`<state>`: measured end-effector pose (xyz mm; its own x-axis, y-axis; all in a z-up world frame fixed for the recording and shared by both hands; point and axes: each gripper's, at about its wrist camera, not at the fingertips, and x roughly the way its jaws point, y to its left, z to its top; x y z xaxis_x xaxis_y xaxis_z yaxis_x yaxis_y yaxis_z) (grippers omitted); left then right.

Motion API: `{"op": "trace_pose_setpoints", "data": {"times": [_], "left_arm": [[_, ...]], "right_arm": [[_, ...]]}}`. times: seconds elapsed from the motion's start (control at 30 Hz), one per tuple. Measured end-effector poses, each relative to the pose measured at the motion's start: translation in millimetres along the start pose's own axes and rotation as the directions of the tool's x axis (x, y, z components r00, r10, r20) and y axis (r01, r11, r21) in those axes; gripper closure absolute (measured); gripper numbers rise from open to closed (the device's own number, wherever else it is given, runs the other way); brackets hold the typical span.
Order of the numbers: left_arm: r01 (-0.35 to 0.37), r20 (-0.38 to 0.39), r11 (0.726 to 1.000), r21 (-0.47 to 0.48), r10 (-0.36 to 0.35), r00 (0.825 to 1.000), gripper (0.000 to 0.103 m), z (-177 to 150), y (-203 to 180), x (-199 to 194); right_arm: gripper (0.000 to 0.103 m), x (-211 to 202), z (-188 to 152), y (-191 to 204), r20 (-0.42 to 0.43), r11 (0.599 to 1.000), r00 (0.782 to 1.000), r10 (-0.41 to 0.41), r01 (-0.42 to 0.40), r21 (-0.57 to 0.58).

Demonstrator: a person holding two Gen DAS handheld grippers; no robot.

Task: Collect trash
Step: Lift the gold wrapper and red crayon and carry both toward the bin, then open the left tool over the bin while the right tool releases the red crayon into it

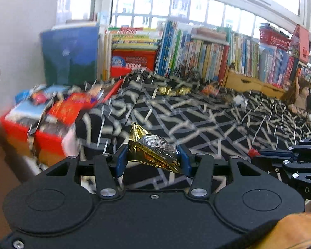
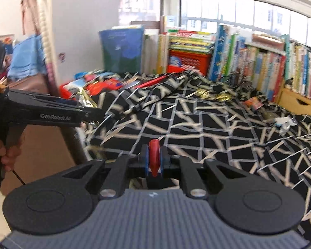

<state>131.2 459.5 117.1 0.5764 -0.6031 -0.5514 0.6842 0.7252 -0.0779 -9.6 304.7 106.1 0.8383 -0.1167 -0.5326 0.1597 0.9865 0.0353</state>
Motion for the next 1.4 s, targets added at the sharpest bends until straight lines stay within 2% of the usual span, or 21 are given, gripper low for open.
{"op": "trace_pose_setpoints", "data": {"times": [0.13,0.33,0.5,0.57,0.63,0.67,0.7,0.77,0.83,0.93,1.07,1.17,1.4], "left_arm": [[-0.017,-0.065,1.0,-0.019,0.016,0.998,0.055,-33.7,10.9,-9.9],[-0.035,-0.188,0.998,-0.042,0.026,0.982,0.055,-81.4,24.6,-13.8],[-0.031,-0.216,0.997,-0.07,0.016,0.976,0.055,-104.8,27.7,-10.2],[-0.04,-0.222,0.998,-0.058,0.026,0.975,0.054,-107.5,26.1,-5.1],[-0.044,-0.225,0.997,-0.068,0.028,0.974,0.049,-109.7,27.5,-0.2],[-0.045,-0.233,0.996,-0.078,0.025,0.972,0.039,-109.7,28.7,3.3],[-0.054,-0.249,0.995,-0.084,0.031,0.968,0.022,-109.6,30.3,7.3],[-0.097,-0.248,0.992,-0.084,0.073,0.966,0.015,-106.2,31.6,9.9],[-0.113,-0.226,0.989,-0.1,0.088,0.97,0.015,-102.5,35.6,7.0],[-0.102,-0.212,0.984,-0.146,0.07,0.975,0.013,-96.7,44.9,1.5],[-0.138,-0.206,0.979,-0.153,0.105,0.973,0.012,-90.1,53.1,-6.7],[-0.136,-0.201,0.972,-0.191,0.097,0.975,0.011,-86.5,62.2,-15.6],[-0.155,-0.185,0.968,-0.199,0.119,0.976,0.011,-80.6,73.5,-32.7]], "right_arm": [[0.09,1.9,-15.3,22.2,-0.04,0.999,0.999,0.032,-0.033,-0.015],[0.09,-0.3,-30.5,43.4,-0.076,0.997,0.995,0.065,-0.067,-0.024],[0.09,-1.1,-41.0,55.0,-0.096,0.993,0.99,0.1,-0.105,-0.048],[0.09,1.8,-45.0,58.1,-0.105,0.993,0.989,0.101,-0.107,-0.046],[0.09,4.9,-48.0,60.9,-0.109,0.994,0.989,0.099,-0.104,-0.044],[0.09,5.9,-49.4,62.1,-0.111,0.994,0.989,0.096,-0.101,-0.044],[0.09,7.3,-50.4,62.9,-0.114,0.994,0.989,0.093,-0.098,-0.041],[0.089,9.7,-51.6,62.3,-0.119,0.995,0.988,0.095,-0.1,-0.029],[0.09,12.5,-51.3,62.1,-0.127,0.995,0.987,0.096,-0.1,-0.024],[0.09,15.9,-48.9,62.5,-0.132,0.995,0.987,0.089,-0.095,-0.034],[0.089,19.2,-42.0,64.3,-0.127,0.994,0.987,0.095,-0.101,-0.04],[0.09,25.0,-38.7,66.3,-0.126,0.993,0.988,0.091,-0.1,-0.06],[0.089,56.4,-40.0,69.7,-0.179,0.991,0.978,0.111,-0.122,-0.053]]}}
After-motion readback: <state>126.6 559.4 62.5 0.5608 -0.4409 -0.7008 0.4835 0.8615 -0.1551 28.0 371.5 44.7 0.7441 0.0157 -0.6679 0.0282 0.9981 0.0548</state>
